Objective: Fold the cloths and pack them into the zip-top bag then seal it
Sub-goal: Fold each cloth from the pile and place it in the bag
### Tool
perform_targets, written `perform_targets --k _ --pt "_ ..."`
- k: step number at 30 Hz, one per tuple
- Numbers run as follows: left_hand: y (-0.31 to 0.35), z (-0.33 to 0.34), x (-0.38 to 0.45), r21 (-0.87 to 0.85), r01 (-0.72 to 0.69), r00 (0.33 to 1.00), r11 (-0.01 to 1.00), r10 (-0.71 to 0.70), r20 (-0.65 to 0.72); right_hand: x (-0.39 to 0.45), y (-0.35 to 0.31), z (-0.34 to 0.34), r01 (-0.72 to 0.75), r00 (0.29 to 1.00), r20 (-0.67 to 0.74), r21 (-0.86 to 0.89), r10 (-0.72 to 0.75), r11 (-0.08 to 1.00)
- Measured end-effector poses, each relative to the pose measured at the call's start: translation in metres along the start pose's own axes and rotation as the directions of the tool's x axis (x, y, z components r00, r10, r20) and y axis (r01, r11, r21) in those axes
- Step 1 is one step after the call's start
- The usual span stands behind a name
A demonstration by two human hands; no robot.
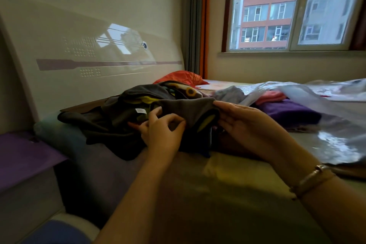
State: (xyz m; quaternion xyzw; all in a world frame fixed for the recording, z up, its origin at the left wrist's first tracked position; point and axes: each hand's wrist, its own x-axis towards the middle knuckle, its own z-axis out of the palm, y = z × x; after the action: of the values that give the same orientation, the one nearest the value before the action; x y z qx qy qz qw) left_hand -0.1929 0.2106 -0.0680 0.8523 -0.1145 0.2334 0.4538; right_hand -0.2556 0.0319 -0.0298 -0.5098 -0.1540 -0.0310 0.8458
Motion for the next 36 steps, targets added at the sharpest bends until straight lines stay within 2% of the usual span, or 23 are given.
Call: perform_targets --k 3,7,10,12,15,18,20,23,27,29,33,36 --pt "0.020 0.009 -0.017 -0.100 -0.061 0.991 0.993 0.072 0.112 -0.023 -0.005 -0.003 0.043 0.998 -0.046 0.066 -0.040 0.997" --pt "0.038 0.016 -0.043 0.002 -0.158 0.949 0.987 0.152 0.276 -0.053 -0.011 -0.005 0.065 0.997 -0.040 0.057 -0.063 0.996" --pt "0.049 0.020 -0.050 -0.246 -0.265 0.936 0.932 0.310 0.166 -0.075 -0.019 -0.010 0.100 0.994 -0.049 0.016 -0.099 0.995" --pt "0.058 0.025 -0.054 -0.385 -0.305 0.910 0.871 0.386 0.150 -0.086 -0.023 -0.018 0.136 0.987 -0.082 -0.023 -0.138 0.990" --pt "0.076 0.036 -0.065 -0.477 -0.286 0.870 0.831 0.434 0.234 -0.103 -0.033 -0.032 0.170 0.971 -0.146 -0.147 -0.191 0.975" --pt "0.088 0.050 -0.076 -0.585 -0.153 0.864 0.797 0.396 0.312 -0.119 -0.040 -0.040 0.105 0.963 -0.194 -0.363 -0.185 0.926" --pt "0.094 0.055 -0.079 -0.630 -0.031 0.862 0.776 0.340 0.376 -0.126 -0.039 -0.044 0.006 0.955 -0.247 -0.542 -0.166 0.840" --pt "0.100 0.060 -0.081 -0.643 0.129 0.824 0.755 0.279 0.493 -0.132 -0.036 -0.050 -0.030 0.944 -0.262 -0.670 -0.198 0.742" --pt "0.102 0.066 -0.080 -0.638 0.316 0.781 0.702 0.189 0.595 -0.135 -0.037 -0.060 0.027 0.929 -0.121 -0.920 -0.349 0.391" --pt "0.101 0.069 -0.079 -0.608 0.344 0.741 0.715 0.191 0.644 -0.138 -0.036 -0.066 0.063 0.917 -0.045 -0.965 -0.397 0.255" --pt "0.099 0.070 -0.083 -0.558 0.292 0.655 0.777 0.263 0.708 -0.139 -0.034 -0.079 0.104 0.897 0.103 -0.994 -0.430 -0.021" --pt "0.098 0.068 -0.082 -0.539 0.274 0.645 0.796 0.263 0.717 -0.137 -0.033 -0.086 0.091 0.897 0.131 -0.989 -0.421 -0.114"
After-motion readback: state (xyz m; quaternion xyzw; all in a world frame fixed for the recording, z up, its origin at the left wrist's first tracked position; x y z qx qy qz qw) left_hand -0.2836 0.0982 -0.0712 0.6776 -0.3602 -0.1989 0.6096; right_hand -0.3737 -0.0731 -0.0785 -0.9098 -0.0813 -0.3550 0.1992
